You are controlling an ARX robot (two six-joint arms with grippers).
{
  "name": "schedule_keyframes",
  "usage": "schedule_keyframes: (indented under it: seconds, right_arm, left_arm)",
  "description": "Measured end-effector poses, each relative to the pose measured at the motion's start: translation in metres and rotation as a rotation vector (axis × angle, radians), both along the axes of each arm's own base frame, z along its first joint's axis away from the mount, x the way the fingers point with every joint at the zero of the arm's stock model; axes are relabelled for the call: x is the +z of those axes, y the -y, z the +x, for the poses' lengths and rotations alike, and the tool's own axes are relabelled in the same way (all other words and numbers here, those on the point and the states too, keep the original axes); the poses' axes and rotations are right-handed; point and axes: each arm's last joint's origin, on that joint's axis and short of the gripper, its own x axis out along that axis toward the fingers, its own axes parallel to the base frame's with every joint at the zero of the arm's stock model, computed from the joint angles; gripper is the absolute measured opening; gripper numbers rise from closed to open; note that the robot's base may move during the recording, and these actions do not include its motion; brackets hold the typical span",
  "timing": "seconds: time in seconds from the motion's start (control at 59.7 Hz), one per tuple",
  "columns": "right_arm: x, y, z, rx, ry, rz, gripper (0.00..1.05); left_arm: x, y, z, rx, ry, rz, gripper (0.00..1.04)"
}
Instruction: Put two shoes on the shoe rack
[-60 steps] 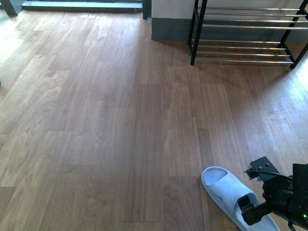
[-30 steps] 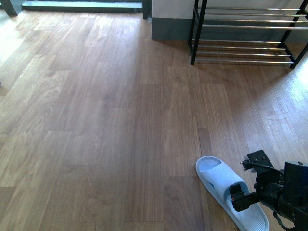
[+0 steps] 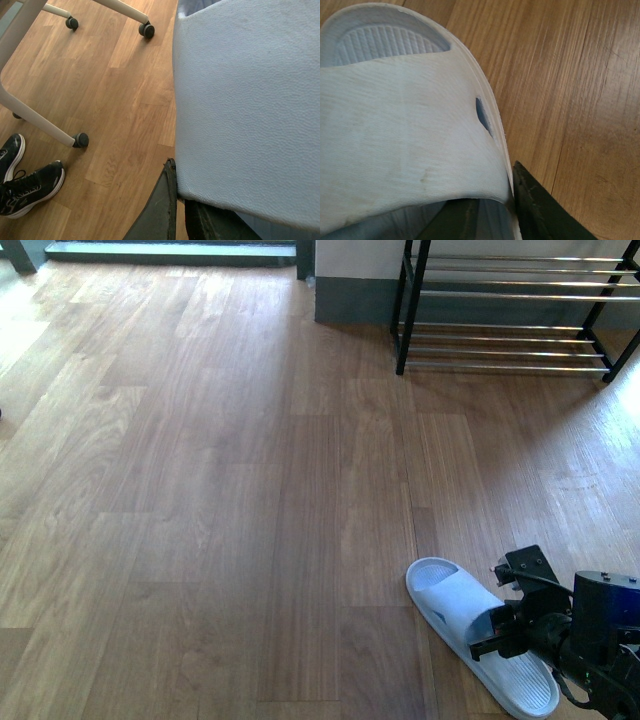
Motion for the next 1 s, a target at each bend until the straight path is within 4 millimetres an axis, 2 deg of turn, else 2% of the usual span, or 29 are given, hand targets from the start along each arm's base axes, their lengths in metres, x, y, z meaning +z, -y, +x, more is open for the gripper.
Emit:
schedule_keyframes:
  seconds: [0.084, 0.201, 0.385, 0.469, 0.536, 0.603, 0.62, 0.653, 0.754, 0.938, 1.005]
  right_arm:
    - [0.001, 0.001, 0.0, -0.028, 0.004, 0.002, 0.02]
    - [0.014, 0.006, -0.005, -0.06, 0.006, 0.012, 0.01]
    - [0.069, 0.019, -0.007, -0.087, 0.053, 0.022, 0.01]
    - [0.134, 0.029, -0.011, -0.06, 0.131, 0.005, 0.01]
    - [0.187, 0.032, -0.025, -0.027, 0.181, -0.005, 0.01]
    - [0.213, 0.031, -0.036, -0.008, 0.196, -0.024, 0.01]
    - [0.226, 0.031, -0.043, 0.004, 0.205, -0.03, 0.01]
    - [0.234, 0.031, -0.048, 0.008, 0.211, -0.029, 0.01]
    - [0.278, 0.027, -0.073, 0.039, 0.251, -0.057, 0.01]
    - [0.347, 0.017, -0.115, 0.071, 0.407, -0.131, 0.01]
    - [0.362, 0.014, -0.125, 0.079, 0.485, -0.155, 0.01]
  left_arm:
    - [0.0, 0.0, 0.0, 0.0, 0.0, 0.0, 0.02]
    - [0.0, 0.0, 0.0, 0.0, 0.0, 0.0, 0.02]
    - [0.0, 0.0, 0.0, 0.0, 0.0, 0.0, 0.02]
    - [0.0, 0.0, 0.0, 0.0, 0.0, 0.0, 0.02]
    - [0.0, 0.0, 0.0, 0.0, 0.0, 0.0, 0.02]
    - [0.0, 0.0, 0.0, 0.0, 0.0, 0.0, 0.02]
    - [0.0, 0.0, 0.0, 0.0, 0.0, 0.0, 0.02]
    - [0.0, 0.0, 0.0, 0.0, 0.0, 0.0, 0.02]
    - [0.0, 0.0, 0.0, 0.0, 0.0, 0.0, 0.02]
    - [0.0, 0.0, 0.0, 0.0, 0.0, 0.0, 0.02]
    - [0.0, 0.0, 0.0, 0.0, 0.0, 0.0, 0.02]
